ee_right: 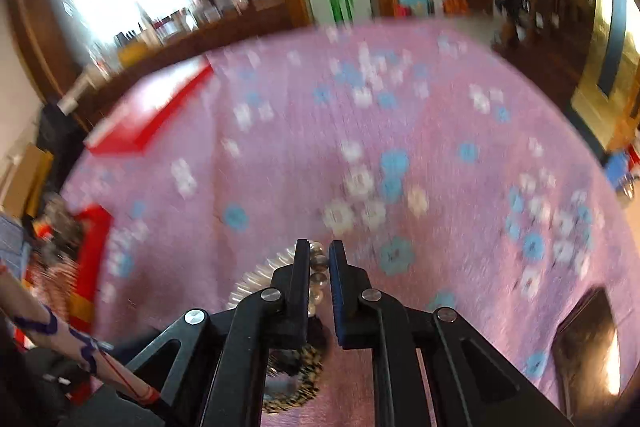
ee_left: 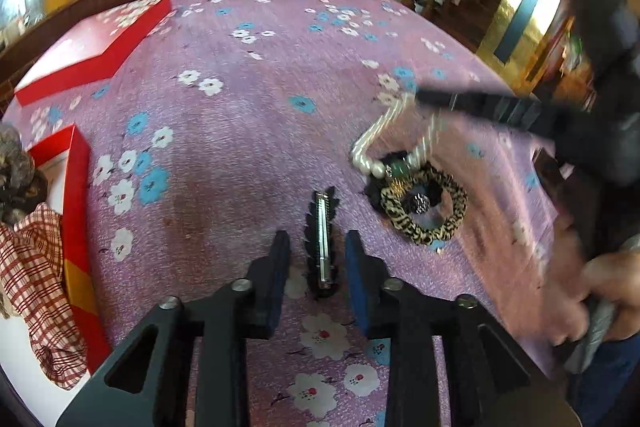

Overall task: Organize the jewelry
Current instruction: 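Grasp the black hair clip with the left gripper, then grasp and lift the pearl bracelet with the right gripper while the left holds the clip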

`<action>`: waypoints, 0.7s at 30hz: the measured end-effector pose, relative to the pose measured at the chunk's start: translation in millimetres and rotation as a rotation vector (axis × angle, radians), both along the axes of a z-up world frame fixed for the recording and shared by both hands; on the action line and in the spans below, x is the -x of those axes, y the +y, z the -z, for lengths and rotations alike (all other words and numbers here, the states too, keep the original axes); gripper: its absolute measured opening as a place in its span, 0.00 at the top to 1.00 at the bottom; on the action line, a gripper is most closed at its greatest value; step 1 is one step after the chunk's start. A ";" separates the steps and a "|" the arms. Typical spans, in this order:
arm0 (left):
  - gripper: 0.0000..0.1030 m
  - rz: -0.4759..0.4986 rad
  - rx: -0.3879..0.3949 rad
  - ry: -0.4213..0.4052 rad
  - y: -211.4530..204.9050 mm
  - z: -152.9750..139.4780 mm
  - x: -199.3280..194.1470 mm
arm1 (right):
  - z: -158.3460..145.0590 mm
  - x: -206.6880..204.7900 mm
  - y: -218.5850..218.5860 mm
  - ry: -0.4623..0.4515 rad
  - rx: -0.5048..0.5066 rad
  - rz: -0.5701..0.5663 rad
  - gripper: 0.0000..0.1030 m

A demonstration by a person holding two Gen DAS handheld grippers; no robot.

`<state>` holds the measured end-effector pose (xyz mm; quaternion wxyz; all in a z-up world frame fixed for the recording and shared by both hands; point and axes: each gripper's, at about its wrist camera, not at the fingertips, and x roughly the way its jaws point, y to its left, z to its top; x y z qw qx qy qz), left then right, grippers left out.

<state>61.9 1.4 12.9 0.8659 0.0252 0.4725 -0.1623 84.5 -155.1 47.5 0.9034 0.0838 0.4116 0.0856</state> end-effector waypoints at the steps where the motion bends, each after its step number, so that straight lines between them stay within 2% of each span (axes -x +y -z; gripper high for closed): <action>1: 0.87 0.002 -0.031 -0.017 -4.0 0.9 1.7 | -6.9 4.4 -1.1 -0.032 -0.025 -0.002 0.91; 3: 0.87 0.002 -0.065 -0.039 -8.9 2.0 4.2 | -18.3 13.1 -6.8 -0.082 -0.093 -0.012 0.91; 7: 0.88 -0.011 -0.092 -0.068 -12.0 1.7 8.7 | -34.2 24.4 -5.8 -0.152 -0.155 -0.028 0.91; 9: 0.93 -0.030 -0.079 -0.088 -8.5 -2.0 9.2 | -38.8 27.6 -5.9 -0.171 -0.182 -0.037 0.91; 12: 0.92 -0.070 -0.031 -0.110 3.6 -11.4 8.2 | -38.7 23.5 0.0 -0.173 -0.200 -0.044 0.91; 13: 0.96 -0.086 -0.017 -0.117 8.1 -14.5 7.7 | -38.9 23.8 0.3 -0.169 -0.204 -0.048 0.91; 18: 0.97 -0.133 0.046 -0.122 24.7 -22.2 2.9 | -34.9 23.1 2.3 -0.159 -0.218 -0.058 0.91; 21: 0.97 -0.149 0.058 -0.144 27.7 -26.9 4.1 | -34.5 22.8 3.1 -0.157 -0.218 -0.067 0.91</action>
